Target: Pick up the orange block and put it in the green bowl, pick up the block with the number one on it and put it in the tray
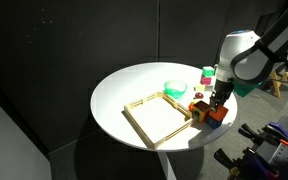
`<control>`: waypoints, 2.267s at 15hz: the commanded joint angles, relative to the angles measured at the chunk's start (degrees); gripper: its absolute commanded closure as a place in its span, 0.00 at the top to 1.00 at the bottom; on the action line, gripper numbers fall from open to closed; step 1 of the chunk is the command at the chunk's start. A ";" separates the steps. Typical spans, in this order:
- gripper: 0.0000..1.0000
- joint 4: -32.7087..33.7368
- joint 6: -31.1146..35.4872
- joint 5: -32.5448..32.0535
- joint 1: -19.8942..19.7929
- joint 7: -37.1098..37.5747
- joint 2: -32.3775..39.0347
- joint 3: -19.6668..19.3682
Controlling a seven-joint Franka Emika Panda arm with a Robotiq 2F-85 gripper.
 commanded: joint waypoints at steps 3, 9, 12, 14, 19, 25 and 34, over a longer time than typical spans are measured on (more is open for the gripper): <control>0.30 1.12 -6.21 -0.97 0.15 0.30 -4.82 -0.18; 0.30 5.58 -16.37 0.04 -0.17 -1.19 -8.01 0.13; 0.30 8.53 -19.70 -0.66 -0.36 -0.95 -8.09 0.02; 0.30 10.39 -21.46 -0.90 -0.42 -0.82 -7.56 -0.02; 0.30 14.33 -23.26 -1.21 -0.56 -0.59 -5.36 -0.15; 0.30 19.66 -22.93 -0.79 -1.04 -0.91 -0.61 -0.78; 0.30 29.20 -23.55 -0.74 -1.37 -1.11 7.87 -1.98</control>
